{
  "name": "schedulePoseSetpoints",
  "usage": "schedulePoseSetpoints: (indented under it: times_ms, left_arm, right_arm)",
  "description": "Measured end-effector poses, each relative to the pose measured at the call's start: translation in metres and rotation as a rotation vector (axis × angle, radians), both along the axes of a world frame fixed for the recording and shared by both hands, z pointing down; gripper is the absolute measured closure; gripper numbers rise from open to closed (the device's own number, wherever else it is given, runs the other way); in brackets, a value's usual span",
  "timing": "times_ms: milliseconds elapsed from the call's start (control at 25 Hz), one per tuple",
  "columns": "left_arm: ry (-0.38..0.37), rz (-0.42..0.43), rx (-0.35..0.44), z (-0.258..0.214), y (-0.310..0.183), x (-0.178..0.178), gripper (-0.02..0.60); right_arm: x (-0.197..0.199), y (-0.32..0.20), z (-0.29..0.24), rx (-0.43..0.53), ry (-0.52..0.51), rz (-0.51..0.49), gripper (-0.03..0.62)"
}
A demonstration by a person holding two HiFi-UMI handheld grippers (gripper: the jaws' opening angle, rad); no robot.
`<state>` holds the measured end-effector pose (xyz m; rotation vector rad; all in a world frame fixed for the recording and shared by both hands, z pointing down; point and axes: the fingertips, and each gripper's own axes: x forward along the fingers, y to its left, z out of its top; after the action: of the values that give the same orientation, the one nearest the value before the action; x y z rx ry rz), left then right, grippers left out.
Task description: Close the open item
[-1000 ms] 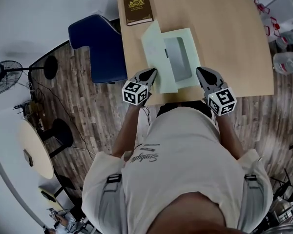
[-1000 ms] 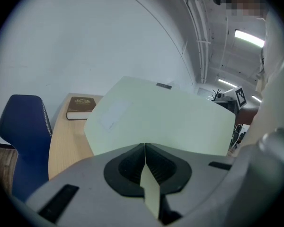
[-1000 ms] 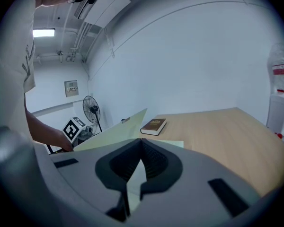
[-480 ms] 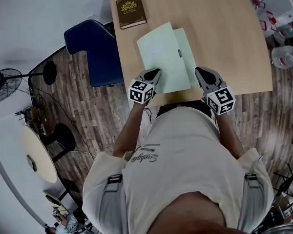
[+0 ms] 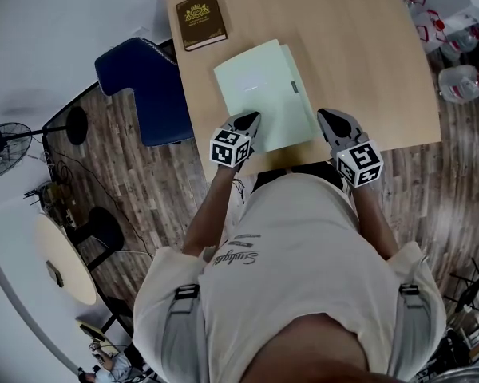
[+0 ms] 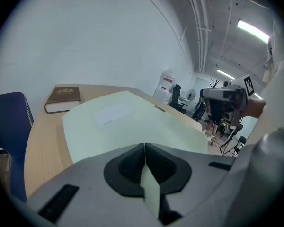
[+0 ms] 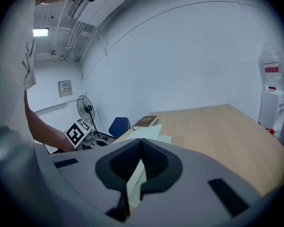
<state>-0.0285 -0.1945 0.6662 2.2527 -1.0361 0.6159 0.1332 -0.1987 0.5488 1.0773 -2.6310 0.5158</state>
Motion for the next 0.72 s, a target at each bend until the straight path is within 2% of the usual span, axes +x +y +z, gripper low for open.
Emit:
schedulePoseSetpoints:
  times_ms: [320,720]
  left_arm:
    - [-0.007,0.007,-0.038,0.014,-0.003,0.010,0.566]
    - [-0.089,0.049,-0.051,0.024,-0.004,0.019,0.566]
  right_arm:
    - [0.021,0.001,0.006,-0.014,0.003,0.038,0.599]
    - [0.035,-0.005,0.013,-0.036,0.001,0.043,0.599]
